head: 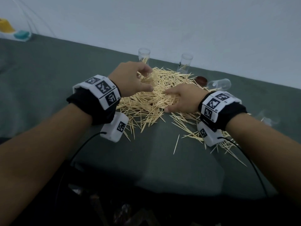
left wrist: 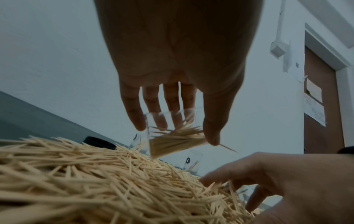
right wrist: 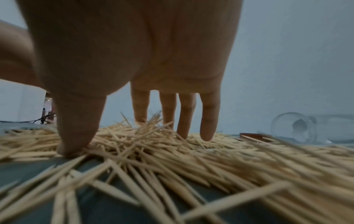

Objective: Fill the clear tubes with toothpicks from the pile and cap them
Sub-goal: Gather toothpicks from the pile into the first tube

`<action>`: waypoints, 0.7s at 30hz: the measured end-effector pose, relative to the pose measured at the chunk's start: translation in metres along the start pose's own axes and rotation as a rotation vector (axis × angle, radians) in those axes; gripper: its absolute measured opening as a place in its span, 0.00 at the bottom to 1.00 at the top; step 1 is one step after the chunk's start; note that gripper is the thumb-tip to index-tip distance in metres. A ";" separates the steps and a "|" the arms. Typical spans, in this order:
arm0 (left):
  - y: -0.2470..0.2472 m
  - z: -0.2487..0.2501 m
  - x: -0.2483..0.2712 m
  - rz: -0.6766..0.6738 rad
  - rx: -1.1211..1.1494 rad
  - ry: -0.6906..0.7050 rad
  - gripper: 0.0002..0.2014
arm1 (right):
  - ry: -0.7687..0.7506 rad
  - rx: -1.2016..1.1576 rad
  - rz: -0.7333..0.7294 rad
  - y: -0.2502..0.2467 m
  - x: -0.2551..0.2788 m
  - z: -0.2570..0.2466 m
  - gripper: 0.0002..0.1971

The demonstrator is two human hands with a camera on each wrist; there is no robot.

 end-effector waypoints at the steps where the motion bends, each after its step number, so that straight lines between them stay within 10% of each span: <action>1: 0.001 0.000 -0.001 -0.003 0.002 0.001 0.29 | -0.003 0.004 0.007 -0.001 0.000 0.000 0.34; 4: 0.004 0.001 -0.003 -0.009 0.004 0.000 0.30 | 0.006 0.018 0.050 -0.007 -0.002 0.004 0.28; 10: 0.009 0.004 -0.006 -0.011 0.007 0.004 0.29 | 0.054 0.017 -0.053 -0.008 0.006 0.016 0.49; 21: 0.011 0.005 -0.008 -0.018 0.007 0.012 0.29 | 0.009 0.029 0.009 -0.007 -0.002 0.019 0.37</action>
Point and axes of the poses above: each hand's wrist, its own x-axis away from the middle knuckle, its own y-axis out of the palm, z = x × y, the point moved 7 cm from there along -x, towards the middle knuckle, and after that the axes turned 13 degrees about -x, right-handed, at the moved point
